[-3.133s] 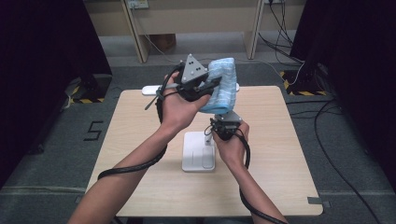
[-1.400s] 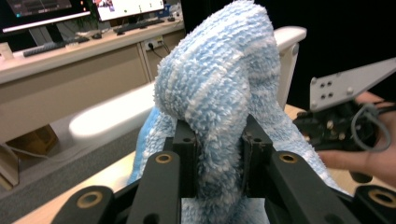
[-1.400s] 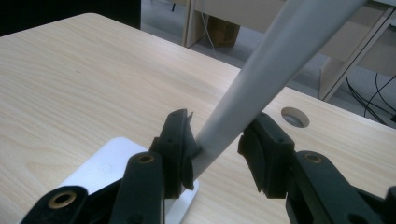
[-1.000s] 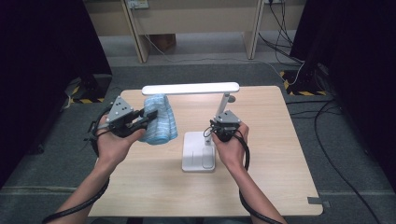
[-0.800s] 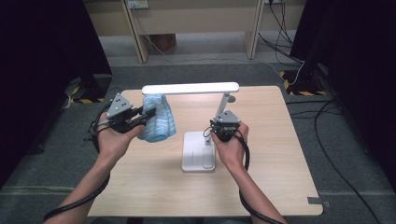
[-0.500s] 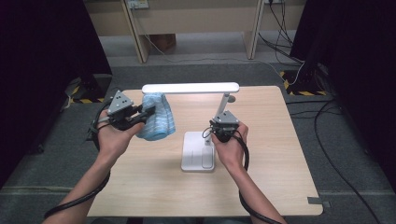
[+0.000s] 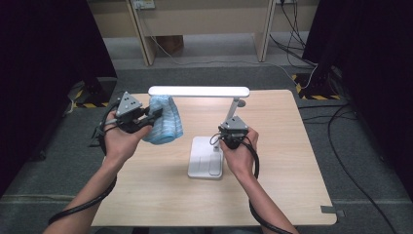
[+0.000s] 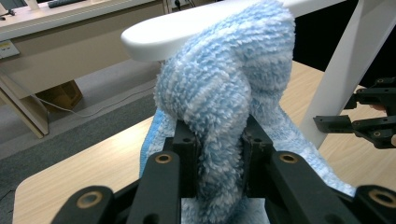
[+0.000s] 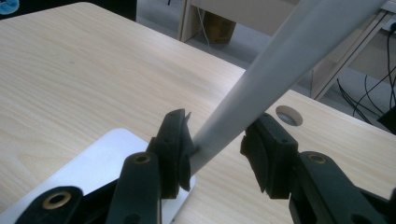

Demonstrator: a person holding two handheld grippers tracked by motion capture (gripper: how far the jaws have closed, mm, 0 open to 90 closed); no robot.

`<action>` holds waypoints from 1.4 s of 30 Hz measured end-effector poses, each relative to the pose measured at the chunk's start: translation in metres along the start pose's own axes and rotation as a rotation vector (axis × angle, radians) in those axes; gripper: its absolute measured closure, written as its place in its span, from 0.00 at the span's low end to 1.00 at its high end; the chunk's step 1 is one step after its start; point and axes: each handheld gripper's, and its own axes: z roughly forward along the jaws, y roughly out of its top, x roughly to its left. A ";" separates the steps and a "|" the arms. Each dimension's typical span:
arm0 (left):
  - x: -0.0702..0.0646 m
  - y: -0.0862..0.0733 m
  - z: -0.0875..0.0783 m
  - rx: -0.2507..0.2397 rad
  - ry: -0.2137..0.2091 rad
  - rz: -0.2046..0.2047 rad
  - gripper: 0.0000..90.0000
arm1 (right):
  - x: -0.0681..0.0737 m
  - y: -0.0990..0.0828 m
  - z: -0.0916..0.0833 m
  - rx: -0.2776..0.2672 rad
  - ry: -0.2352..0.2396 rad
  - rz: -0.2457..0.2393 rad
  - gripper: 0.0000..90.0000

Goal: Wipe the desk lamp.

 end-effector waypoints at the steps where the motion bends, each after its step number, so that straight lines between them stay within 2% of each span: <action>1: 0.000 0.000 0.000 0.000 0.000 0.000 0.80 | 0.000 0.000 0.000 0.000 0.000 0.000 0.65; 9: -0.001 -0.001 0.005 0.015 0.005 0.003 0.80 | 0.000 0.001 0.000 0.002 0.004 0.000 0.65; 10: -0.001 -0.002 0.006 0.029 0.008 -0.014 0.80 | 0.000 0.001 -0.001 0.004 0.008 0.009 0.65; 17: 0.002 -0.004 0.007 0.036 0.016 -0.022 0.80 | 0.000 0.000 -0.001 -0.001 0.005 -0.001 0.65; 23: 0.002 -0.002 0.009 0.039 0.024 -0.009 0.80 | 0.000 0.001 -0.001 0.007 -0.001 -0.022 0.64; 24: 0.003 -0.001 0.010 0.031 0.022 0.008 0.80 | 0.001 0.001 -0.001 0.007 -0.002 -0.025 0.64; 25: 0.001 -0.001 0.010 0.040 0.022 -0.007 0.80 | 0.001 0.001 -0.001 0.007 -0.002 -0.025 0.64; 26: 0.001 0.000 0.011 0.034 0.021 0.012 0.80 | 0.001 0.001 -0.001 0.007 -0.003 -0.023 0.64; 29: -0.003 0.002 0.015 0.047 0.016 0.013 0.80 | 0.001 0.001 -0.001 0.007 -0.002 -0.025 0.64; 42: -0.012 0.008 0.023 0.049 0.013 0.025 0.80 | 0.003 -0.001 -0.002 0.014 0.003 -0.033 0.65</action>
